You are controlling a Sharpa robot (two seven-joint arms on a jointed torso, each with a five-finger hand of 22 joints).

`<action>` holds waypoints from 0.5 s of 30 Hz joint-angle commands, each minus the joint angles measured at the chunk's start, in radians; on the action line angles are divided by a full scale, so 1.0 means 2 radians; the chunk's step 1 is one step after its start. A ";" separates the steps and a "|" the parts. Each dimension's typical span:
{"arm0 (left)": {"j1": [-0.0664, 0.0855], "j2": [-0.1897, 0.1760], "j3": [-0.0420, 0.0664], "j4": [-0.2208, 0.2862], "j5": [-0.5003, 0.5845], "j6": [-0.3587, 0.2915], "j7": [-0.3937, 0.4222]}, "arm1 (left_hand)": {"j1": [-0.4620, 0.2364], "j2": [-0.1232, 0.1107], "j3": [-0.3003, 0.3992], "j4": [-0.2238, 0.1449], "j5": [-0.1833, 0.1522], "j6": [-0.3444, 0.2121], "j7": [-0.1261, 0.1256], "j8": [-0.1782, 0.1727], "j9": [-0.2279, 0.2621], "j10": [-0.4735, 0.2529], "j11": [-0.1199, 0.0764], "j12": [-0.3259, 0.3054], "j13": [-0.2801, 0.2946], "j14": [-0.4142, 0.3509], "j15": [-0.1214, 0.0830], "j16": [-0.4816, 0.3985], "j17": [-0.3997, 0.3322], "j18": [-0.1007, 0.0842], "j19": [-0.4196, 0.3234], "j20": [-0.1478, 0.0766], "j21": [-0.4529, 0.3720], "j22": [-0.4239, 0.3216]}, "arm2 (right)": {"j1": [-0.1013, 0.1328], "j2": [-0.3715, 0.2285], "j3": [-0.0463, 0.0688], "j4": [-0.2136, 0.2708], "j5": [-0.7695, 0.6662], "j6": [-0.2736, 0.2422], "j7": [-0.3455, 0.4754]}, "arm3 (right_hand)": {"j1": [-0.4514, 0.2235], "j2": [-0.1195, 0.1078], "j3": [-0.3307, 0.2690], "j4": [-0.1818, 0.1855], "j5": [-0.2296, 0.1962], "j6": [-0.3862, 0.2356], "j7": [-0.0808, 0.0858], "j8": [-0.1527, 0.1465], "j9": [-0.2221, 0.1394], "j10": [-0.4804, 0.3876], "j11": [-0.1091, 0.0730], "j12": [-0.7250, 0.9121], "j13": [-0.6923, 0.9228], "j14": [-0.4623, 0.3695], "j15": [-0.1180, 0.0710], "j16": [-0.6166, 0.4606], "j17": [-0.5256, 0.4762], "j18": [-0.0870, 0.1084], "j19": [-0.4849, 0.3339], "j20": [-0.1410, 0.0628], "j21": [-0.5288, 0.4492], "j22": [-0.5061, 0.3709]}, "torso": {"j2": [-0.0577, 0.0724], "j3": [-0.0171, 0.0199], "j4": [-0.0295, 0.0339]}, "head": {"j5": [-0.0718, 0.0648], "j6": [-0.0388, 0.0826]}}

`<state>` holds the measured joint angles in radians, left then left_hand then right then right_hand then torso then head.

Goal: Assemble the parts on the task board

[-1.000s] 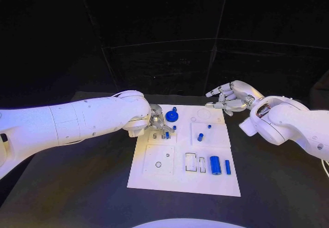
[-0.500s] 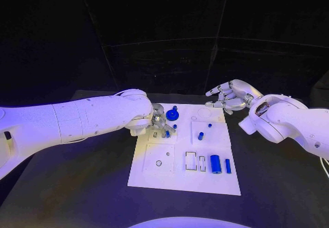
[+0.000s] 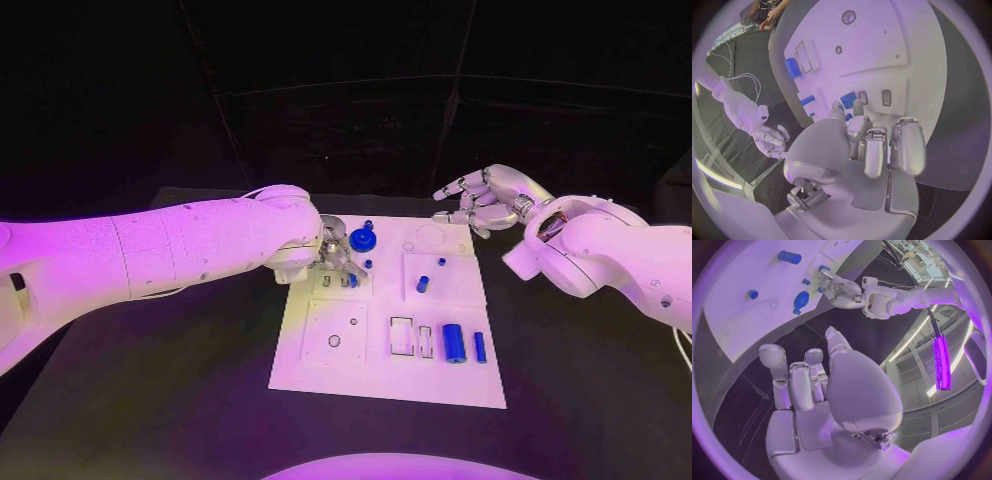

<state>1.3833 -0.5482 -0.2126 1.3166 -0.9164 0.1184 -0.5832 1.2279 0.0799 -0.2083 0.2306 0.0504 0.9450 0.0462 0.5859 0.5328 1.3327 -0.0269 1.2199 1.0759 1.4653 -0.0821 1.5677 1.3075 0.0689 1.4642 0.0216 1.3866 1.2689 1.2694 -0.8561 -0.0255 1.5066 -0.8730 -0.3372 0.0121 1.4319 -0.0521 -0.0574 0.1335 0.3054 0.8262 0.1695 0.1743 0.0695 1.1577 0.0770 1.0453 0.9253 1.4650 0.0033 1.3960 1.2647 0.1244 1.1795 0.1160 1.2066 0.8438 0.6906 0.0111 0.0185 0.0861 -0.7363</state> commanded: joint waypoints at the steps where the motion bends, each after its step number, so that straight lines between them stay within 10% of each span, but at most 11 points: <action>1: 0.001 0.001 0.000 0.000 -0.003 0.004 -0.002 | 0.008 0.001 0.001 -0.005 -0.001 -0.004 0.000 0.004 0.002 -0.004 0.000 -0.001 0.000 0.053 -0.003 0.002 0.132 -0.005 0.010 -0.002 0.002 0.001 | 0.001 0.001 0.000 0.000 -0.003 0.005 0.000 | 0.000 0.004 -0.003 0.001 0.003 0.003 -0.001 0.003 0.000 0.004 0.000 -0.001 0.000 0.018 -0.002 -0.003 0.000 0.006 0.001 -0.004 -0.002 -0.001 | 0.000 0.0002 0.0002 | 0.000 -0.001; 15: 0.002 -0.004 0.000 0.008 0.003 -0.012 0.019 | 0.113 0.035 0.085 -0.078 0.000 -0.021 -0.007 -0.003 0.005 -0.015 -0.007 -0.012 -0.009 0.053 -0.010 0.002 0.132 0.001 -0.002 -0.007 -0.018 -0.028 | 0.001 -0.001 0.000 0.001 -0.003 0.006 0.002 | 0.004 0.006 -0.002 -0.001 0.008 0.004 -0.002 0.006 0.000 0.005 -0.001 0.001 0.000 0.019 -0.003 -0.003 0.000 0.006 0.002 -0.005 -0.003 0.000 | 0.000 0.0001 0.0001 | -0.001 -0.005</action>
<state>1.3865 -0.5538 -0.2115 1.3286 -0.9143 0.1065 -0.5666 1.4098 0.1289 -0.0740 0.1021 0.0461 0.9054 0.0354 0.5843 0.5411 1.3071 -0.0409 1.1984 1.0587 1.4657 -0.0970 1.5677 1.3075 0.0691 1.4620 0.0125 1.3553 1.2151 1.2694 -0.8590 -0.0256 1.5067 -0.8750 -0.3333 0.0106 1.4371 -0.0469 -0.0574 0.1335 0.3183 0.8298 0.1658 0.1792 0.0696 1.1615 0.0732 1.0454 0.9255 1.4650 0.0033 1.3960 1.2648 0.1244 1.1834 0.1123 1.2067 0.8436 0.6912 0.0115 0.0184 0.0854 -0.7454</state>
